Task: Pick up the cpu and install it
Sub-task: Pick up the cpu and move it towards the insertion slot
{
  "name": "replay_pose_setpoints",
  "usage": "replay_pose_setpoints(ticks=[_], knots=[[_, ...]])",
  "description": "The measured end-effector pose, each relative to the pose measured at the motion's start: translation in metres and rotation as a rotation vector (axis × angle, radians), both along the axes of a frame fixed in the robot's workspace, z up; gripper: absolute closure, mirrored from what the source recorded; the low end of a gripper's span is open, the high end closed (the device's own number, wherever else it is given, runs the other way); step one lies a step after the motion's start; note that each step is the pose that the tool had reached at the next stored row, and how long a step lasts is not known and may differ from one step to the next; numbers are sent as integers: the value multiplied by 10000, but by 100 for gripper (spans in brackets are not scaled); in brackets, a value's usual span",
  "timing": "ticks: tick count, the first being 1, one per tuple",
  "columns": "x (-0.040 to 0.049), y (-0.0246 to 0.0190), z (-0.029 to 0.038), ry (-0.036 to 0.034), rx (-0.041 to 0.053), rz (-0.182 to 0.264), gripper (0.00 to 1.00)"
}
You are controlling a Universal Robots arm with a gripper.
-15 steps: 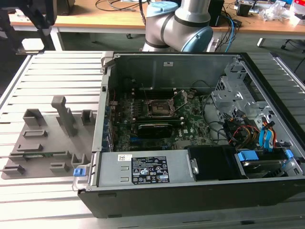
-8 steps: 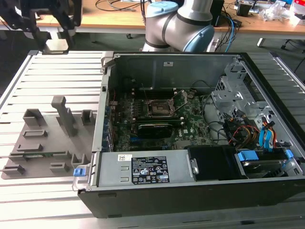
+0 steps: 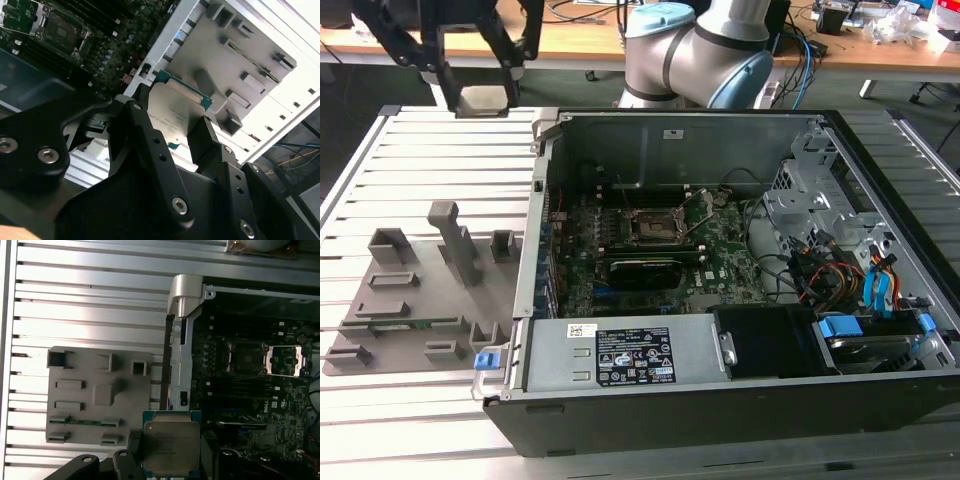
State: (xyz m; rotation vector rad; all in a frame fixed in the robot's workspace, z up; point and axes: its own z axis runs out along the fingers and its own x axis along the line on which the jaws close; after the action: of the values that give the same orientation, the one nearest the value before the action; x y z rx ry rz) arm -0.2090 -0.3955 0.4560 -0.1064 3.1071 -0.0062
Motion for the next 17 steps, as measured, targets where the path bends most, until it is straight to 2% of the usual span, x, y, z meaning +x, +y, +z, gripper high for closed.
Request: replay_pose_setpoints(ticks=[1, 3, 7, 11, 14, 17], knots=[[90, 3, -15, 10, -6, -2, 45], [188, 5, -33, 16, -10, 0, 45], [299, 7, -53, 21, -15, -1, 45], [508, 12, -91, 30, -28, 0, 45], [605, 14, -111, 34, -36, -3, 45], [761, 19, -142, 43, -55, -1, 45]])
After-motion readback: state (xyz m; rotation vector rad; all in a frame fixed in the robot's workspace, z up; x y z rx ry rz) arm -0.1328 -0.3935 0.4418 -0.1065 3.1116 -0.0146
